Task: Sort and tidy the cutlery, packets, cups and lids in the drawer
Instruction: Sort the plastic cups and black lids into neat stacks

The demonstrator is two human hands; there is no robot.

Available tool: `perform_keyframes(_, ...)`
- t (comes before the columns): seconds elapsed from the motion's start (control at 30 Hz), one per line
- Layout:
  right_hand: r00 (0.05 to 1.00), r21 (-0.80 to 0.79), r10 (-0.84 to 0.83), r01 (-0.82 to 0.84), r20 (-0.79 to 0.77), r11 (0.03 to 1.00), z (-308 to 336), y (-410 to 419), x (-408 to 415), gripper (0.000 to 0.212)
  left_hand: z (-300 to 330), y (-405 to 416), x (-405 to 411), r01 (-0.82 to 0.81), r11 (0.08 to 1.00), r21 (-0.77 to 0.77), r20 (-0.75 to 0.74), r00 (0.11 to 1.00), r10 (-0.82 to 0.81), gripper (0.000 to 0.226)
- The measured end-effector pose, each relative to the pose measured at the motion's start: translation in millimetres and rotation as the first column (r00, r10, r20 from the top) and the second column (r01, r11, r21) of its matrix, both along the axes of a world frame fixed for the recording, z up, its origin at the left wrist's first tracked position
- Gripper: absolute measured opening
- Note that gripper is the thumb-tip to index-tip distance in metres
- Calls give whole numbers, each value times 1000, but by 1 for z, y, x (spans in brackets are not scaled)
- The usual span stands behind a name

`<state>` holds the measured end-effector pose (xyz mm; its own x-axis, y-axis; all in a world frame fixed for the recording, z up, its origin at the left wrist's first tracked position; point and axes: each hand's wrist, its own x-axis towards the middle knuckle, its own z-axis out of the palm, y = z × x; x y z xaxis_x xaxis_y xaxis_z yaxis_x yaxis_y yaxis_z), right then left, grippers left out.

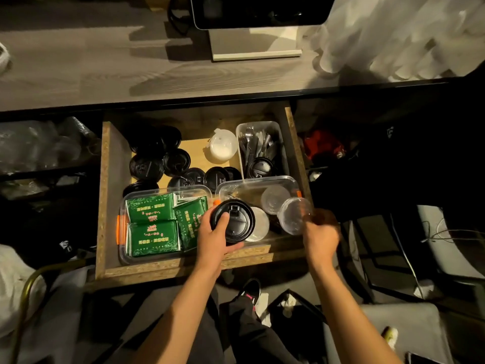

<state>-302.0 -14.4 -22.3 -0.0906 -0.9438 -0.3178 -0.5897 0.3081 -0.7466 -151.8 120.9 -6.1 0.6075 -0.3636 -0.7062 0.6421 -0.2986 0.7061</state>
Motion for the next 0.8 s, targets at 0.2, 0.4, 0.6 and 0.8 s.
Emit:
perform_keyframes(0.2, 985, -66, -47, 59, 166, 996, -11, -18, 15, 19, -2, -31, 0, 6, 1000, 19, 171, 985, -9, 28)
perform_keyframes(0.4, 976, 20, 117, -115, -186, 993, -22, -41, 39, 27, -6, -66, 15, 49, 999, 18, 311, 949, -52, 32)
perform_keyframes(0.6, 944, 31, 210, -209, -255, 977, -36, -50, 46, 25, -25, -76, 23, 106, 993, 50, 305, 945, -116, 32)
perform_keyframes(0.8, 923, -8, 255, -268, -290, 963, -45, -43, 42, 26, -37, -74, 25, 58, 996, 64, 276, 958, -73, 34)
